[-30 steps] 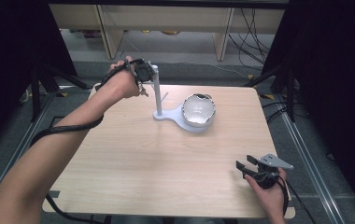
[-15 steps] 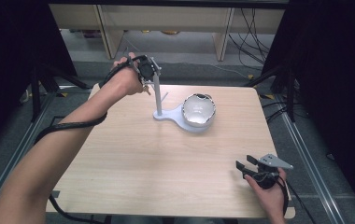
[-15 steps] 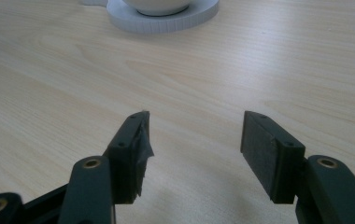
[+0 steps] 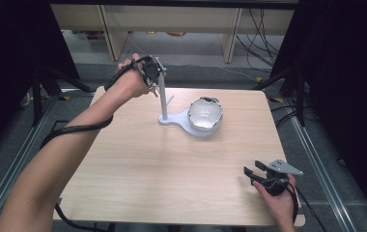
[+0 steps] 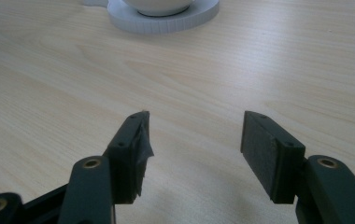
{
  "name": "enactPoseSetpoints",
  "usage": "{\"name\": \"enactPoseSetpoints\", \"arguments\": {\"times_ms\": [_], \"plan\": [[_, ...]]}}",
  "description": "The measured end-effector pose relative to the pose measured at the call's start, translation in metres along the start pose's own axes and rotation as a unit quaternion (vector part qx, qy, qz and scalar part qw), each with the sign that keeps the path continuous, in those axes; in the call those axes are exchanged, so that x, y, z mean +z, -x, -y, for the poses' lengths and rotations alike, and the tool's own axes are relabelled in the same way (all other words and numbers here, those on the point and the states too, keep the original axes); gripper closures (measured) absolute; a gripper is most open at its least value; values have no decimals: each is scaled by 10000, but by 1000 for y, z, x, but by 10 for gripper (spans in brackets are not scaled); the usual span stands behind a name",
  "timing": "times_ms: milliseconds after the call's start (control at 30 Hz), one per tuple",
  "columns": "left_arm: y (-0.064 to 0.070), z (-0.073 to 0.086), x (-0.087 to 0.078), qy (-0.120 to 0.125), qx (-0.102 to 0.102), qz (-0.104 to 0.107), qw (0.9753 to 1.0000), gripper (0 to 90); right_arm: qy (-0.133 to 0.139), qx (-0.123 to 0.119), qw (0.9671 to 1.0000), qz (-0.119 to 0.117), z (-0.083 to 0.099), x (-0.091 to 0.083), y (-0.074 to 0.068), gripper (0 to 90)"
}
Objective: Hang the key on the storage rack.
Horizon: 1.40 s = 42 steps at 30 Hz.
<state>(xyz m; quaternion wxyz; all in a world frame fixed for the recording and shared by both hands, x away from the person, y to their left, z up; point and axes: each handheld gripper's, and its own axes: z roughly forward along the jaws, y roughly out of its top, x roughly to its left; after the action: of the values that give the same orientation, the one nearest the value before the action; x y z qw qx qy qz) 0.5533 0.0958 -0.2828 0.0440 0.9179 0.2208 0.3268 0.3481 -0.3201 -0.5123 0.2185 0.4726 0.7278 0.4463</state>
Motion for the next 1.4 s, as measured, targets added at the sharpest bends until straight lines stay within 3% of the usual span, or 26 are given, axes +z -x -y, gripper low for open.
{"name": "enactPoseSetpoints", "arguments": {"times_ms": [100, 133, 300, 333, 833, 1200, 1333, 1400], "plan": [[-2, 2, 3, 17, -50, -5, 10000, 804, 24, -96, 10000, -9, 0, 1, 2, 432], [-2, 2, 4, 33, -63, -10, 10000, 805, 0, -7, 10000, 5, 0, 0, 0, 432], [-2, 4, 5, 34, -68, 1, 10000, 804, 0, 4, 10000, 8, 0, 0, 0, 432], [-2, 5, 5, 30, -46, -15, 10000, 804, 22, -102, 9999, -3, 0, 1, 2, 432], [8, 15, 12, 170, 120, -200, 9996, 804, 34, -170, 9998, 17, 0, 1, 2, 433], [8, 23, 20, 106, 12, -153, 9998, 804, 9, -147, 9999, 8, 0, 1, 1, 433], [11, 21, 21, 98, 130, -169, 9997, 804, 49, -160, 9999, 23, 0, 2, 1, 433], [13, 21, 22, 112, 63, -145, 9998, 804, 52, -166, 9998, 24, 0, 2, 1, 433]]}}
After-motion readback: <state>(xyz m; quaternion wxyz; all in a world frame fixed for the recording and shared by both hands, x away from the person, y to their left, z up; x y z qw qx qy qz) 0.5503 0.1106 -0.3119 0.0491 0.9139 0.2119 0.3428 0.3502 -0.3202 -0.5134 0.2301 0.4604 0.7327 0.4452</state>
